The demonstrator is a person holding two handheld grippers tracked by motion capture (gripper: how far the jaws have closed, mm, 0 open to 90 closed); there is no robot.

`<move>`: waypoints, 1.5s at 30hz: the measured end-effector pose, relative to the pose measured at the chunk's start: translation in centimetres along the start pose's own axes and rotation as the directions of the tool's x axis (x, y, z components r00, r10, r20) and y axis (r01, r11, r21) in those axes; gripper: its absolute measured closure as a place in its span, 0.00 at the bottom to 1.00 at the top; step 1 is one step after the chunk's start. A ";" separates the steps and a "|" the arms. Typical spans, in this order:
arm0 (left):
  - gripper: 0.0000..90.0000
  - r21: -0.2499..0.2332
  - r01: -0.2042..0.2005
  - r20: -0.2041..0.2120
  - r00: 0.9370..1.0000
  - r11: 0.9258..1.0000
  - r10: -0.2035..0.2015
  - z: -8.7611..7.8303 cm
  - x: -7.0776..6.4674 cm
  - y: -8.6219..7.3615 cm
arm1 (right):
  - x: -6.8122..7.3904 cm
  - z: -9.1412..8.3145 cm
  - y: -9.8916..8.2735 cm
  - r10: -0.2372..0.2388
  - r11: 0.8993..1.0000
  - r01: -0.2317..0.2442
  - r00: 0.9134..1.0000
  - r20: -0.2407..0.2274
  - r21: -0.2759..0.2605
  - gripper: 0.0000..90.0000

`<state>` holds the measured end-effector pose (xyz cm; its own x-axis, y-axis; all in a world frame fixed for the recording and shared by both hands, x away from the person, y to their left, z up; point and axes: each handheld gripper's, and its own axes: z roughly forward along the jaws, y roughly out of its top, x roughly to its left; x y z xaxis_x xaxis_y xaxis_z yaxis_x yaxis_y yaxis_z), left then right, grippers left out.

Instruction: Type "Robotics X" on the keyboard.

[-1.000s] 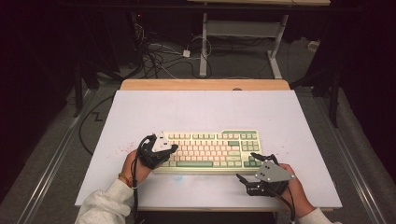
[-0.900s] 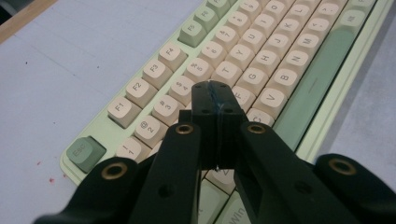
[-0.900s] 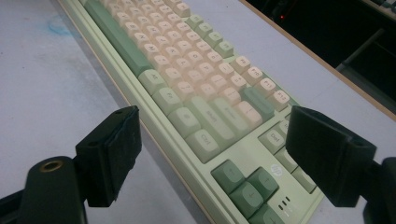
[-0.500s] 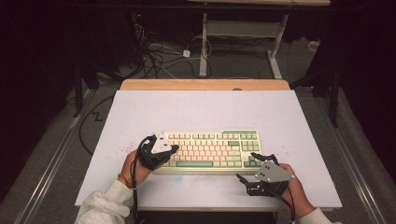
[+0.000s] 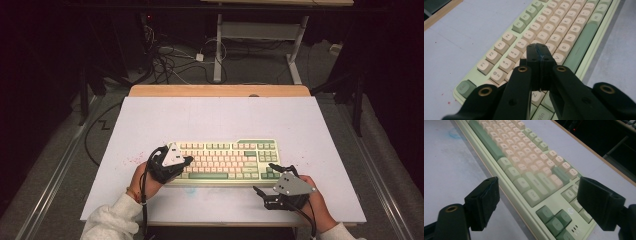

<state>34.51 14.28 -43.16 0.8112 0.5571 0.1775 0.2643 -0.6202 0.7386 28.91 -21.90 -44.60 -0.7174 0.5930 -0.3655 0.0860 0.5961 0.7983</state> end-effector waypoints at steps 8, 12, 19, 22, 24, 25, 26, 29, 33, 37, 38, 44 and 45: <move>0.97 -0.011 -0.016 0.018 1.000 1.000 0.016 -0.2 -0.7 0.3 | 0.0 0.0 0.0 0.000 1.000 0.000 1.000 0.001 -0.001 0.21; 0.97 -0.010 -0.024 0.024 0.999 1.000 0.024 -0.3 -1.0 0.4 | 0.0 0.0 0.0 0.002 1.000 -0.002 1.000 0.001 0.001 0.21; 0.97 -0.012 -0.038 0.036 0.999 0.999 0.038 -0.3 -1.5 0.5 | -0.1 0.0 0.0 0.004 1.000 -0.004 1.000 0.003 0.000 0.21; 0.97 -0.010 -0.044 0.042 0.998 0.999 0.045 -0.3 -1.8 0.5 | -0.1 0.0 0.0 0.004 1.000 -0.004 1.000 0.003 0.001 0.21; 0.97 -0.012 -0.046 0.046 0.998 0.999 0.046 -0.3 -2.0 0.6 | -0.1 0.0 0.0 0.003 1.000 -0.003 1.000 0.004 0.000 0.21; 0.97 -0.007 -0.055 0.048 0.997 0.998 0.055 -0.3 -2.0 0.6 | -0.1 -0.1 0.0 0.004 1.000 -0.004 1.000 0.004 0.000 0.21; 0.97 -0.007 -0.055 0.050 0.997 0.998 0.056 -0.2 -2.1 0.6 | -0.1 0.0 0.0 0.004 1.000 -0.004 1.000 0.004 -0.001 0.21; 0.97 -0.008 -0.064 0.059 0.996 0.998 0.064 -0.2 -2.5 0.6 | -0.1 -0.1 0.0 0.005 1.000 -0.005 1.000 0.005 -0.001 0.21; 0.97 -0.010 -0.070 0.067 0.995 0.998 0.070 -0.3 -2.9 0.6 | -0.1 -0.1 0.0 0.004 1.000 -0.004 1.000 0.005 -0.002 0.21; 0.97 -0.005 -0.082 0.079 0.993 0.997 0.082 -0.2 -3.2 0.7 | -0.1 -0.1 0.0 0.001 1.000 -0.001 1.000 0.006 -0.001 0.21; 0.97 -0.002 -0.087 0.083 0.993 0.996 0.087 -0.2 -3.3 0.7 | -0.1 -0.1 0.0 0.001 1.000 -0.001 1.000 0.006 -0.001 0.21; 0.97 0.011 -0.099 0.095 0.991 0.995 0.097 0.1 -3.6 0.6 | -0.1 -0.1 0.0 0.002 1.000 -0.002 1.000 0.006 0.002 0.21; 0.97 0.011 -0.097 0.097 0.991 0.995 0.096 0.1 -3.7 0.5 | -0.1 -0.1 0.0 0.000 1.000 0.000 1.000 0.006 0.001 0.21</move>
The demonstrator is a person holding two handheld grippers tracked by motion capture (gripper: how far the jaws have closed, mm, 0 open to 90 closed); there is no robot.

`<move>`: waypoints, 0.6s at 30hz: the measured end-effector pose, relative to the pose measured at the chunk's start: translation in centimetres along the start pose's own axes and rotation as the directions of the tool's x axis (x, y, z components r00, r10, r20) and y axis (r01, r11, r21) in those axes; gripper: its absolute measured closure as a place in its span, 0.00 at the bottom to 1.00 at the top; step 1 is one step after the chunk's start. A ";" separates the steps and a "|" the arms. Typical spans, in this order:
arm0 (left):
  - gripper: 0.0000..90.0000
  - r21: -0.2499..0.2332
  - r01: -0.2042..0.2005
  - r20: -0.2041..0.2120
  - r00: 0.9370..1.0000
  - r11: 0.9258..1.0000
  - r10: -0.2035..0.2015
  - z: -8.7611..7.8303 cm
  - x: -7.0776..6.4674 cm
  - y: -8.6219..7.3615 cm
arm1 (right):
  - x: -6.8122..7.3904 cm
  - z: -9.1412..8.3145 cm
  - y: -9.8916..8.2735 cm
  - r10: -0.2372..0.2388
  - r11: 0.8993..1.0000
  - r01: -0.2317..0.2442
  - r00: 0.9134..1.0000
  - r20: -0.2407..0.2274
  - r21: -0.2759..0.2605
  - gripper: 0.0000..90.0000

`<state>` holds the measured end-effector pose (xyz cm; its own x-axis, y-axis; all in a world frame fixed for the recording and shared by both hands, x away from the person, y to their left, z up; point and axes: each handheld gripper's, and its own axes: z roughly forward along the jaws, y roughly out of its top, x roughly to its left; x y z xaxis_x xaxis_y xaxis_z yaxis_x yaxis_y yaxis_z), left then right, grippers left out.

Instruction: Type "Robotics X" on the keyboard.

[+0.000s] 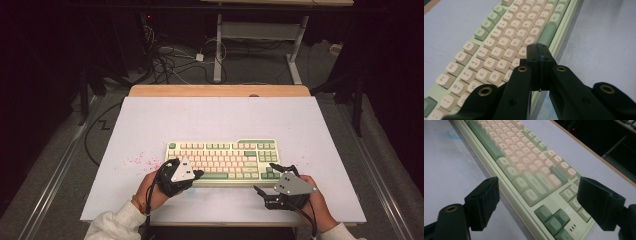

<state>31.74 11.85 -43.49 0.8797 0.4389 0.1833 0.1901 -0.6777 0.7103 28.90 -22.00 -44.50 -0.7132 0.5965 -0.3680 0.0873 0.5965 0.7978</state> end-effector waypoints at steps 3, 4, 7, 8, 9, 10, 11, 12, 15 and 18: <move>0.97 0.007 0.001 0.001 1.000 1.000 -0.001 0.2 0.0 -0.1 | 0.0 0.0 0.0 0.000 1.000 0.000 1.000 -0.001 0.000 0.21; 0.97 0.010 0.001 0.001 1.000 1.000 -0.001 0.3 0.1 -0.2 | 0.0 0.0 0.0 0.000 1.000 0.000 1.000 0.000 0.000 0.21; 0.97 0.015 0.004 -0.002 1.000 1.000 -0.004 0.4 0.2 -0.3 | 0.0 0.0 0.0 -0.002 1.000 0.002 1.000 0.000 0.001 0.21; 0.97 0.018 0.006 -0.002 1.000 1.000 -0.006 0.4 0.3 -0.3 | 0.0 0.0 0.0 -0.001 1.000 0.001 1.000 -0.001 0.001 0.21; 0.97 0.020 0.008 -0.004 1.000 1.000 -0.008 0.4 0.3 -0.4 | 0.0 0.0 0.0 0.000 1.000 0.000 1.000 -0.001 0.001 0.21; 0.97 0.022 0.007 -0.004 1.000 1.000 -0.007 0.5 0.4 -0.4 | 0.0 0.0 0.0 -0.001 1.000 0.001 1.000 -0.002 0.001 0.21; 0.97 0.025 0.009 -0.004 1.000 1.000 -0.009 0.5 0.4 -0.5 | 0.0 0.0 0.0 -0.001 1.000 0.001 1.000 -0.002 0.001 0.21; 0.97 0.026 0.009 -0.007 1.000 1.000 -0.008 0.5 0.5 -0.5 | 0.0 0.0 0.0 -0.002 1.000 0.002 1.000 -0.002 0.002 0.21; 0.97 0.031 0.010 -0.009 1.000 0.999 -0.010 0.5 0.6 -0.6 | 0.0 0.0 0.0 -0.002 1.000 0.002 1.000 -0.002 0.001 0.21; 0.97 0.035 0.015 -0.010 1.000 0.999 -0.015 0.7 0.7 -0.7 | 0.0 0.0 0.0 -0.002 1.000 0.002 1.000 -0.003 0.002 0.21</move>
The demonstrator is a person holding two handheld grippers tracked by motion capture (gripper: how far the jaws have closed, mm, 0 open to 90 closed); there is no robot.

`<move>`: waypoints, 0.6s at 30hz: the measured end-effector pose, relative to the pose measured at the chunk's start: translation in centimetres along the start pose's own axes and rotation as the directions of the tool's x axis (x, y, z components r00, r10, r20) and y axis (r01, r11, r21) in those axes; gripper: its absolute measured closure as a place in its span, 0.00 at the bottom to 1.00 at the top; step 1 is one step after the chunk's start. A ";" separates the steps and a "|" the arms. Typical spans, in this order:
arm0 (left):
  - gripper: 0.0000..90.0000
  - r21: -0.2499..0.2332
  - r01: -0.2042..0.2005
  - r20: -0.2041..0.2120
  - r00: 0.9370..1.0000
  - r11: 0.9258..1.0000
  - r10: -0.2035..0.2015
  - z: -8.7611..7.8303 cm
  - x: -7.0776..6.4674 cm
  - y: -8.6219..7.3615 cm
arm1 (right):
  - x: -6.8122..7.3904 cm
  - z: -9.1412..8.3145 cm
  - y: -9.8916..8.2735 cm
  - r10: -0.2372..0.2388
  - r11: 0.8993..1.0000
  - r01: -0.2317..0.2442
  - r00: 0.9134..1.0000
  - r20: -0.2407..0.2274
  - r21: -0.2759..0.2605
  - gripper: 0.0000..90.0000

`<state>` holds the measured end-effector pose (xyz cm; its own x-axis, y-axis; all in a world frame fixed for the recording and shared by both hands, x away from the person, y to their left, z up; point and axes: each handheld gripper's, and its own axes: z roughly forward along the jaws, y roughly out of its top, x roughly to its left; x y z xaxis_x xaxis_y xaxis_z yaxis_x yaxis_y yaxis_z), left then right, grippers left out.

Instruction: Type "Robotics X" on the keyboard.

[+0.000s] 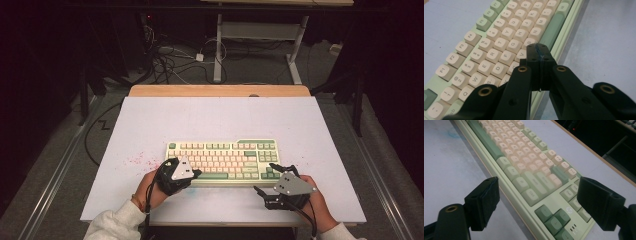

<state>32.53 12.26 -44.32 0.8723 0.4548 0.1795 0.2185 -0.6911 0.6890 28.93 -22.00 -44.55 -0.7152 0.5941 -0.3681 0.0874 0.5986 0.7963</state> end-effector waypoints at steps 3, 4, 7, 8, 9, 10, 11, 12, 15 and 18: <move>0.97 0.010 -0.002 -0.005 1.000 1.000 0.002 0.2 0.1 -0.1 | 0.0 0.0 0.0 -0.001 1.000 0.001 1.000 0.000 0.002 0.21; 0.97 0.012 0.000 -0.007 1.000 1.000 0.000 0.3 0.1 -0.1 | 0.0 0.0 0.0 -0.002 1.000 0.002 1.000 -0.001 0.002 0.21; 0.97 0.016 0.005 -0.009 1.000 1.000 -0.004 0.4 0.3 -0.2 | 0.1 0.1 0.0 -0.004 1.000 0.004 1.000 -0.003 0.004 0.21; 0.97 0.019 0.004 -0.012 1.000 1.000 -0.004 0.5 0.4 -0.2 | 0.0 0.1 0.0 -0.004 1.000 0.004 1.000 -0.003 0.004 0.21; 0.97 0.024 0.001 -0.011 1.000 1.000 -0.001 0.5 0.4 -0.3 | 0.0 0.1 0.0 -0.004 1.000 0.004 1.000 -0.004 0.004 0.21; 0.97 0.033 -0.005 -0.015 1.000 0.999 0.005 0.6 0.4 -0.3 | 0.1 0.1 0.0 -0.005 1.000 0.005 1.000 -0.003 0.005 0.21; 0.97 0.042 -0.006 -0.022 1.000 0.999 0.007 0.7 0.4 -0.4 | 0.1 0.1 0.0 -0.005 1.000 0.005 1.000 -0.004 0.005 0.21; 0.97 0.054 -0.008 -0.025 1.000 0.999 0.009 0.8 0.4 -0.4 | 0.1 0.1 0.0 -0.006 1.000 0.006 1.000 -0.006 0.005 0.21; 0.97 0.058 -0.011 -0.025 1.000 0.998 0.012 0.9 0.4 -0.5 | 0.1 0.1 0.0 -0.009 1.000 0.009 1.000 -0.007 0.005 0.21; 0.97 0.055 -0.012 -0.026 1.000 0.998 0.013 0.9 0.4 -0.4 | 0.1 0.1 0.0 -0.006 1.000 0.006 1.000 -0.005 0.006 0.21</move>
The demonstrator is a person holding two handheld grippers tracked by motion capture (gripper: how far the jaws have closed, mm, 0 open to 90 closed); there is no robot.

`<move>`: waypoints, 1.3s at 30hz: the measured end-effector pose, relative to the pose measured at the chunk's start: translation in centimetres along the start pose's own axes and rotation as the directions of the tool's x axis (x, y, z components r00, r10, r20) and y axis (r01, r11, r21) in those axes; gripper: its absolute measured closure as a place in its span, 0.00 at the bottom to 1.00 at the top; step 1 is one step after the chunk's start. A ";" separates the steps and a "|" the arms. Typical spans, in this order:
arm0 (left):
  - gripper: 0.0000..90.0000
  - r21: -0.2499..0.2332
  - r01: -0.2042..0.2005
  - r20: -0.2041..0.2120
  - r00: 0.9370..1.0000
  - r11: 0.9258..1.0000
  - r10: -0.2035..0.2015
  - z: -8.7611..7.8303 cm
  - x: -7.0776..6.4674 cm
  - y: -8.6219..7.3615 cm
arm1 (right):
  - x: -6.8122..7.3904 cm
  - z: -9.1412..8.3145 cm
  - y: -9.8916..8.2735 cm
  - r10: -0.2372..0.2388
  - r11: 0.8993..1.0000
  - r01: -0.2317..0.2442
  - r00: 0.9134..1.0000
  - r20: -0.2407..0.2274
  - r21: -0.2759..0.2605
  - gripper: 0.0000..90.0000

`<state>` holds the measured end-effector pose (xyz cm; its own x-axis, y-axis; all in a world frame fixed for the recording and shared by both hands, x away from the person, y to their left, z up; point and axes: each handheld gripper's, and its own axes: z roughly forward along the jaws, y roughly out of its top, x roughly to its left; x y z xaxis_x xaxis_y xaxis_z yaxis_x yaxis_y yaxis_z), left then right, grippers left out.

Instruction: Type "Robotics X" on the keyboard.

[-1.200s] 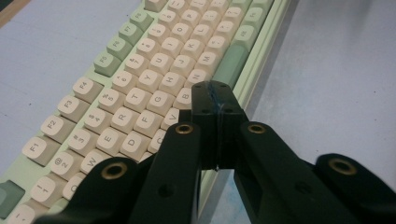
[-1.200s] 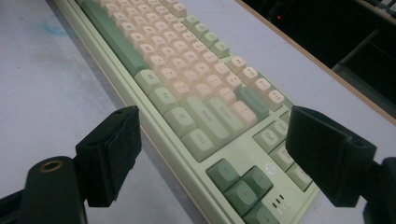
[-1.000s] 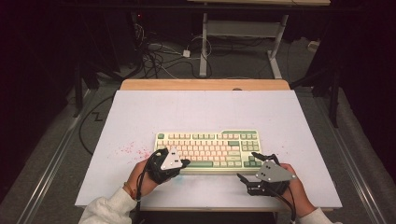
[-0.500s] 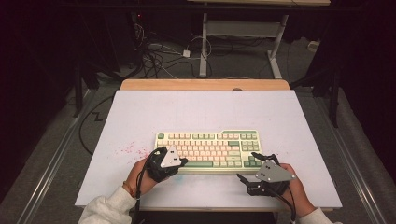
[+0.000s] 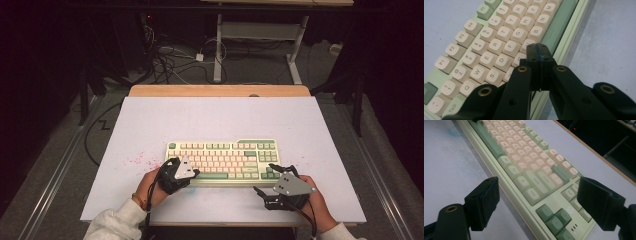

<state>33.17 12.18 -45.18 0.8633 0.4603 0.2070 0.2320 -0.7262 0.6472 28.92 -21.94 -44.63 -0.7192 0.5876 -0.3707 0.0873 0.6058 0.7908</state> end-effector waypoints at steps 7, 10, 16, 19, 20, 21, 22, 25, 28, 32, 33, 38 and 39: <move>0.97 0.001 -0.005 -0.009 1.000 1.000 0.005 0.0 -0.1 0.1 | 0.1 0.0 0.0 -0.005 1.000 0.005 1.000 -0.003 0.004 0.21; 0.97 -0.008 -0.005 -0.014 1.000 1.000 0.005 -0.2 -0.1 0.2 | 0.1 0.1 0.0 -0.005 1.000 0.005 1.000 -0.004 0.005 0.21; 0.97 0.032 -0.011 0.015 1.000 0.999 0.010 0.3 0.1 0.1 | 0.1 0.1 0.0 -0.011 1.000 0.011 1.000 -0.005 0.008 0.21; 0.97 0.027 -0.003 0.009 1.000 1.000 0.003 0.4 0.3 0.1 | 0.1 0.2 0.0 -0.012 1.000 0.012 1.000 -0.001 0.013 0.21; 0.97 0.017 -0.006 0.001 1.000 1.000 0.006 0.2 0.2 0.1 | 0.1 0.2 -0.1 -0.013 1.000 0.013 1.000 0.001 0.012 0.21; 0.97 0.007 -0.006 -0.001 1.000 1.000 0.006 0.0 0.2 0.2 | 0.1 0.2 0.0 -0.014 1.000 0.014 1.000 0.001 0.011 0.21; 0.97 -0.004 -0.005 -0.003 1.000 1.000 0.005 -0.2 0.1 0.3 | 0.1 0.1 0.0 -0.012 1.000 0.012 1.000 0.001 0.011 0.21; 0.97 -0.036 -0.003 -0.014 1.000 0.999 0.002 -0.7 0.1 0.5 | 0.1 0.1 -0.1 -0.009 1.000 0.009 1.000 0.002 0.011 0.21; 0.97 -0.047 -0.002 -0.023 1.000 0.999 0.001 -0.9 0.1 0.6 | 0.1 0.1 -0.1 -0.008 1.000 0.008 1.000 0.005 0.011 0.21; 0.97 -0.056 0.001 -0.026 1.000 0.998 -0.003 -1.1 0.1 0.5 | 0.0 0.1 0.0 -0.002 1.000 0.002 1.000 0.018 0.007 0.21; 0.97 -0.057 0.003 -0.024 1.000 0.998 -0.004 -1.2 0.2 0.5 | -0.1 0.1 0.0 0.003 1.000 -0.003 1.000 0.024 0.008 0.21; 0.93 -0.068 0.008 -0.032 0.999 0.998 -0.010 -1.4 0.4 0.4 | -0.3 0.1 -0.1 0.018 1.000 -0.018 0.999 0.031 0.008 0.21; 0.93 -0.072 0.008 -0.033 0.999 0.997 -0.011 -1.5 0.4 0.4 | -0.3 0.0 -0.1 0.017 1.000 -0.017 0.999 0.033 0.006 0.21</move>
<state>32.98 12.83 -43.76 0.8452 0.4851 0.2243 0.2066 -0.6837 0.6999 29.14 -22.12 -44.59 -0.6945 0.6153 -0.3730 0.1040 0.5989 0.7940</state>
